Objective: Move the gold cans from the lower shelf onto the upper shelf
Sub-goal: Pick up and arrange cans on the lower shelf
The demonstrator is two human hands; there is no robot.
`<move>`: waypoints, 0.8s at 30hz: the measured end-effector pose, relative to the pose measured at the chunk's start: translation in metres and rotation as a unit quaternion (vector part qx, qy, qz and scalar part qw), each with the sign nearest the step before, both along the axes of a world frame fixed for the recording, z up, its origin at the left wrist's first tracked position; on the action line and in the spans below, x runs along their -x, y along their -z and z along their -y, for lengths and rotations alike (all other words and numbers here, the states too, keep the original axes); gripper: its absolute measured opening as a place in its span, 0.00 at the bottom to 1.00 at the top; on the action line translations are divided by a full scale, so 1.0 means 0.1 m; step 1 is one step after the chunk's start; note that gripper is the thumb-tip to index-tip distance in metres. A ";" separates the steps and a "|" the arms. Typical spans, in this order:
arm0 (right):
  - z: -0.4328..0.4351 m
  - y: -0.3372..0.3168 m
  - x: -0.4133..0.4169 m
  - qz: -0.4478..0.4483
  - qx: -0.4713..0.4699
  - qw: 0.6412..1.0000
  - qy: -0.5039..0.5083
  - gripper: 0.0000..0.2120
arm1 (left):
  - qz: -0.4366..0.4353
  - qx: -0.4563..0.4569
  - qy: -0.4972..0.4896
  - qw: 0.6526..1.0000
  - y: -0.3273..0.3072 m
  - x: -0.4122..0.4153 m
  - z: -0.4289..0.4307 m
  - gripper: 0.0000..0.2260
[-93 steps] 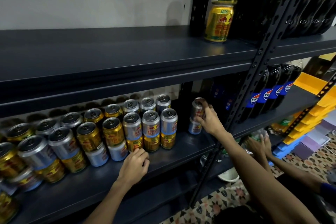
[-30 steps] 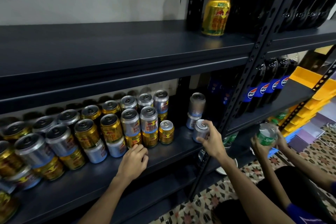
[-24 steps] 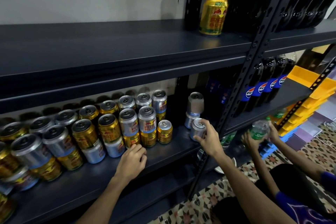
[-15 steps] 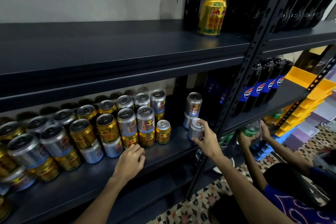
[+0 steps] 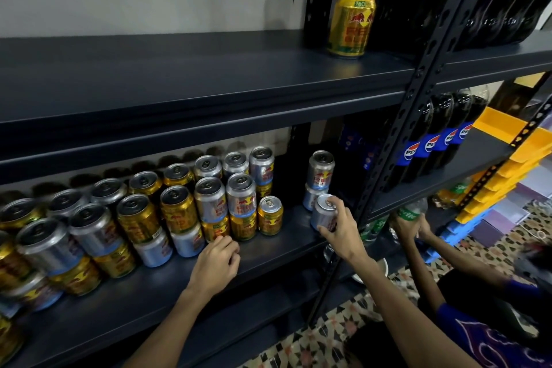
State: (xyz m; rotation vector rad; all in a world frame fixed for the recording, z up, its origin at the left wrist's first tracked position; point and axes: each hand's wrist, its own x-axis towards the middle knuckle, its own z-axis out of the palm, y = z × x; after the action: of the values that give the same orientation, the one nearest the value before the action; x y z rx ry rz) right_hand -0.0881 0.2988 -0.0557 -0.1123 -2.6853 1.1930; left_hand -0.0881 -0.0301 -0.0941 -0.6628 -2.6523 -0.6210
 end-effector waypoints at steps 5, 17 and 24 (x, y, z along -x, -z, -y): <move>0.00 -0.02 -0.02 0.008 0.031 0.999 0.003 0.43 | 0.004 0.000 -0.003 1.000 0.00 0.00 0.01 0.08; 0.13 -0.68 0.36 0.054 0.093 0.989 0.102 0.48 | 0.007 0.000 -0.001 1.000 0.00 0.01 0.00 0.08; 0.09 -0.71 0.60 0.126 0.070 0.986 0.084 0.37 | 0.008 -0.003 -0.004 1.000 -0.01 -0.01 0.00 0.08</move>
State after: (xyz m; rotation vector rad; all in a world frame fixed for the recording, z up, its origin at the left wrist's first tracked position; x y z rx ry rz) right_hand -0.1483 0.2901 0.0157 -0.5328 -2.7279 1.3937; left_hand -0.0874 -0.0299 -0.0931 -0.6476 -2.6665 -0.6344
